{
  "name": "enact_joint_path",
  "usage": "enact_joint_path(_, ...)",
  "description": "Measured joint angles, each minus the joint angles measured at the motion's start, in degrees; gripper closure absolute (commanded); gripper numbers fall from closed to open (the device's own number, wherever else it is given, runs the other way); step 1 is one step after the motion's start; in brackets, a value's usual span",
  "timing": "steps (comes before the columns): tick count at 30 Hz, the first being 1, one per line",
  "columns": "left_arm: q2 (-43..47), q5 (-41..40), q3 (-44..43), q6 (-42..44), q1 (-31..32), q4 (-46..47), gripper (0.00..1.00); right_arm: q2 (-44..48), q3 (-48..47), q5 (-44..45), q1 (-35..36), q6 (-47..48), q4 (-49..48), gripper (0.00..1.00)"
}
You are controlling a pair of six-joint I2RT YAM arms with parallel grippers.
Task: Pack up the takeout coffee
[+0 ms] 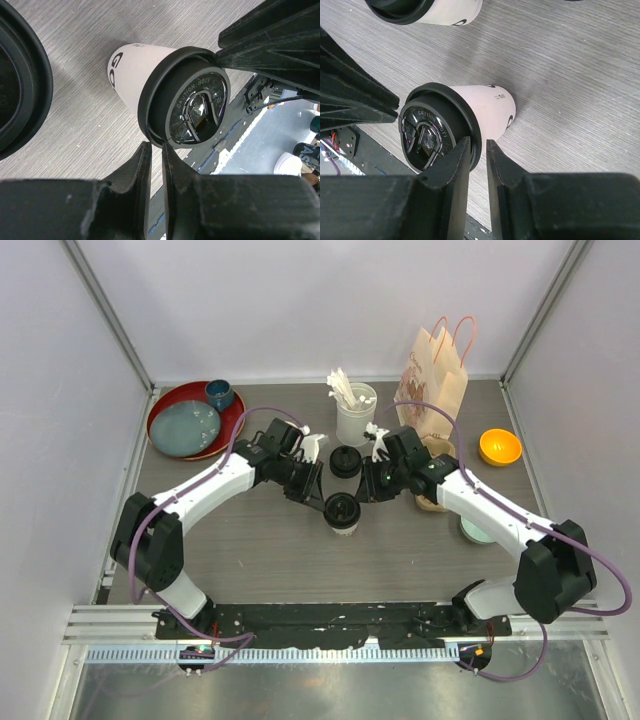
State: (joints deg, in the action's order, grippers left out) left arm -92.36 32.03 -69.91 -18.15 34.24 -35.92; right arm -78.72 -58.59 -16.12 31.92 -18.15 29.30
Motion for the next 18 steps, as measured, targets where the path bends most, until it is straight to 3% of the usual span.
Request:
enact_joint_path(8,0.0,0.0,-0.9,0.8,-0.1,-0.9,0.79,-3.0,-0.3,-2.0,-2.6,1.0,-0.2,0.72)
enact_joint_path(18,0.0,-1.0,-7.0,3.7,-0.1,-2.3,0.76,-3.1,-5.9,-0.6,-3.2,4.3,3.8,0.61)
